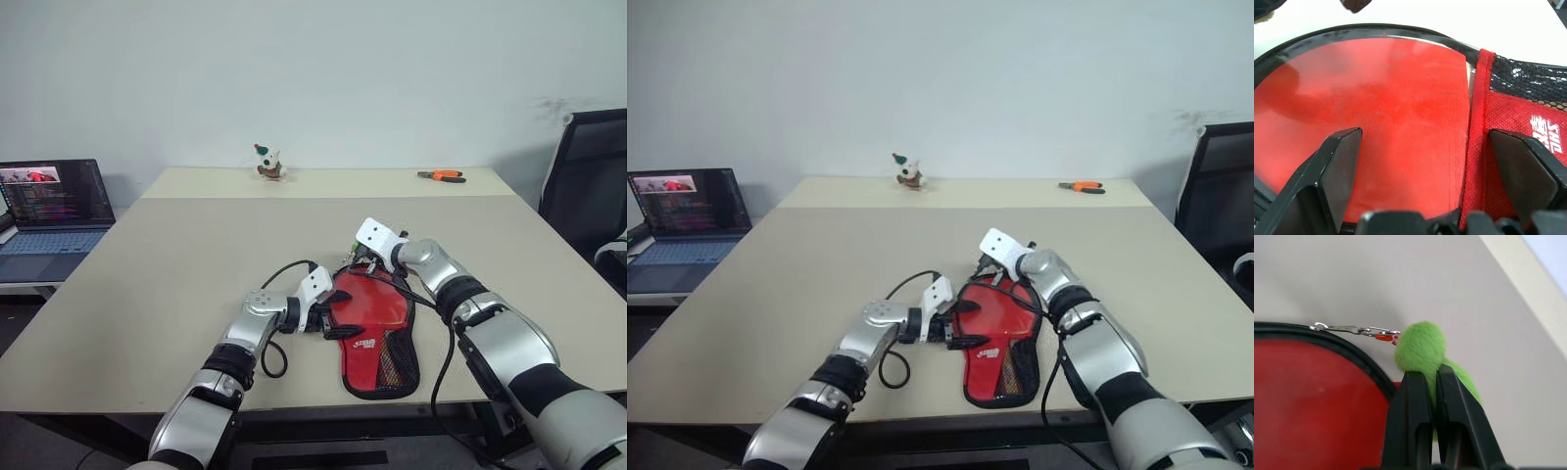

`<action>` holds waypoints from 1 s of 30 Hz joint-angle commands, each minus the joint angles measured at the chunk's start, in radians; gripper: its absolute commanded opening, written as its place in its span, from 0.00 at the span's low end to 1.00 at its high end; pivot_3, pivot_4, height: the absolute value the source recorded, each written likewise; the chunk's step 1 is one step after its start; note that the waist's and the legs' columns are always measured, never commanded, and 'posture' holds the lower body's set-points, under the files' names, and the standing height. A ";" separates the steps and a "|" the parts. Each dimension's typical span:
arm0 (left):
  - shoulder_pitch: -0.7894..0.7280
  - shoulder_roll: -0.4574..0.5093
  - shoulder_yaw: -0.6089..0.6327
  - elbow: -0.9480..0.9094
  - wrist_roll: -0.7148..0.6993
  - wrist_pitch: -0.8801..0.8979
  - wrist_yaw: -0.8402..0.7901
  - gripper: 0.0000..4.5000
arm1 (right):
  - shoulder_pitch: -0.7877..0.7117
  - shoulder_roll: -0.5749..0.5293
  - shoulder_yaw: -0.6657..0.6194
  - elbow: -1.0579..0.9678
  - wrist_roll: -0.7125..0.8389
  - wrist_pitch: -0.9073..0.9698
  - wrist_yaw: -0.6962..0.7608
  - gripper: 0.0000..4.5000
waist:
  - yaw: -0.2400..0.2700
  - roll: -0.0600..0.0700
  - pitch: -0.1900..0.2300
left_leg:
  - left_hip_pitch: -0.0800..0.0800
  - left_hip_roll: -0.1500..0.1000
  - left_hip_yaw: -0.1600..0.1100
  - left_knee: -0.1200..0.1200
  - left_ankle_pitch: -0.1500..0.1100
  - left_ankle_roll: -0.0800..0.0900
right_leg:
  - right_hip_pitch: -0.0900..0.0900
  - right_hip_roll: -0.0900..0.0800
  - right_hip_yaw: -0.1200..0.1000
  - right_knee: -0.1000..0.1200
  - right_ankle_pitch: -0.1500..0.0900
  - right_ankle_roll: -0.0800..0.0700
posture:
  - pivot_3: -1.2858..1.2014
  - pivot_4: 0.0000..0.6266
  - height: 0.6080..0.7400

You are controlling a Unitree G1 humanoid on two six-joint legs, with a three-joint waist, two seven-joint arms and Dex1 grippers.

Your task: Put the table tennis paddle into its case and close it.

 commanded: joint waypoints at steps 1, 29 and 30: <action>0.036 -0.003 -0.015 0.014 0.016 0.042 0.011 1.00 | -0.042 -0.007 0.006 0.014 -0.045 -0.018 -0.056 0.01 | 0.000 0.000 0.000 | 0.000 0.000 0.000 0.000 0.000 0.000 | 0.000 0.000 0.000 0.000 0.000 0.000 | 0.52 0.24 1.00; 0.078 -0.023 -0.014 -0.089 -0.036 0.143 0.015 1.00 | 0.045 -0.208 -0.039 0.041 -0.115 0.042 -0.124 0.01 | 0.003 0.003 -0.001 | 0.000 -0.001 0.001 0.000 0.000 0.000 | 0.001 -0.001 0.000 -0.001 0.000 0.000 | 0.52 0.24 1.00; 0.075 -0.024 -0.015 -0.087 -0.035 0.141 0.016 1.00 | 0.050 -0.217 -0.043 0.038 -0.112 0.037 -0.110 0.01 | 0.003 0.003 -0.002 | 0.000 -0.001 0.001 0.000 0.000 0.000 | 0.001 -0.001 0.000 -0.001 0.000 0.000 | 0.52 0.24 1.00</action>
